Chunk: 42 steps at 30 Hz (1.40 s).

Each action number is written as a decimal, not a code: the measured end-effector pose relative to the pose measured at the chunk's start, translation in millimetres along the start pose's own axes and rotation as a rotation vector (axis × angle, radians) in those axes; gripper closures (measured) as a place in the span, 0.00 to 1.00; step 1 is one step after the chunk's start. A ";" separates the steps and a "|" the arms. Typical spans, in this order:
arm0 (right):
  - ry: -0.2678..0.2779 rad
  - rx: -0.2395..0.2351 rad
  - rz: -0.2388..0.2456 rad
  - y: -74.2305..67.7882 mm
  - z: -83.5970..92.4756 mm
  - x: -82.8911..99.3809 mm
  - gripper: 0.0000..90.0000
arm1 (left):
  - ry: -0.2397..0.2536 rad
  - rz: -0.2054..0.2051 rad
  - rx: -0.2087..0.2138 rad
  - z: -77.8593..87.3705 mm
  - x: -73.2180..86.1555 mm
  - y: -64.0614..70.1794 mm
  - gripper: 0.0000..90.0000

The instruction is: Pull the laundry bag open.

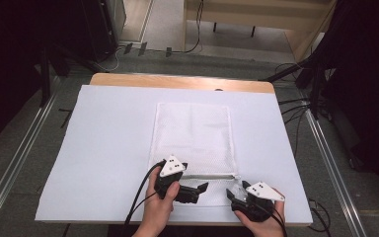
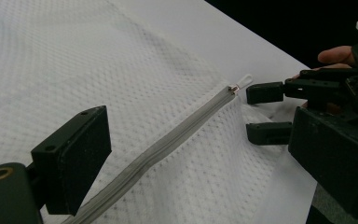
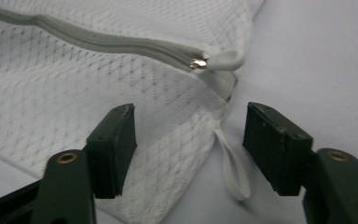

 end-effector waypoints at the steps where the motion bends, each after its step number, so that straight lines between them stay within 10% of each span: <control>1: -0.013 -0.035 0.008 -9.6 -0.1 0.4 0.29 | -0.005 0.003 -0.006 0.9 0.5 -1.8 0.08; 9: -0.012 0.032 0.028 -19.2 -4.2 1.5 0.24 | 0.006 0.013 0.008 2.6 -2.6 -1.6 0.08; 13: 0.020 0.063 -0.002 -18.9 -2.9 1.3 0.43 | 0.005 0.009 0.011 2.2 -3.6 -0.7 0.08; 18: 0.051 0.076 -0.011 -27.3 -2.7 -0.7 0.93 | -0.001 0.011 0.027 -3.9 -5.3 4.5 0.08; 21: 0.036 0.079 0.012 -31.2 -3.2 -2.8 0.99 | -0.011 0.016 0.041 -12.4 -10.0 10.3 0.08; 35: 0.216 0.069 0.061 -28.0 16.8 -28.7 1.00 | -0.065 0.121 -0.006 -61.8 -38.4 24.3 0.26; 42: 0.221 0.070 0.096 -30.0 16.2 -29.7 1.00 | -0.117 0.074 0.003 -80.3 -49.5 40.4 0.32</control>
Point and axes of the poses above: each handheld gripper's, and its own axes: z roughly backward along the jaws, x roughly out of its underside, y roughly to its right, the point moved 9 cm from there along -z, roughly forward along the jaws, and after that the axes turned 4 degrees about x, right-handed, at the moved point
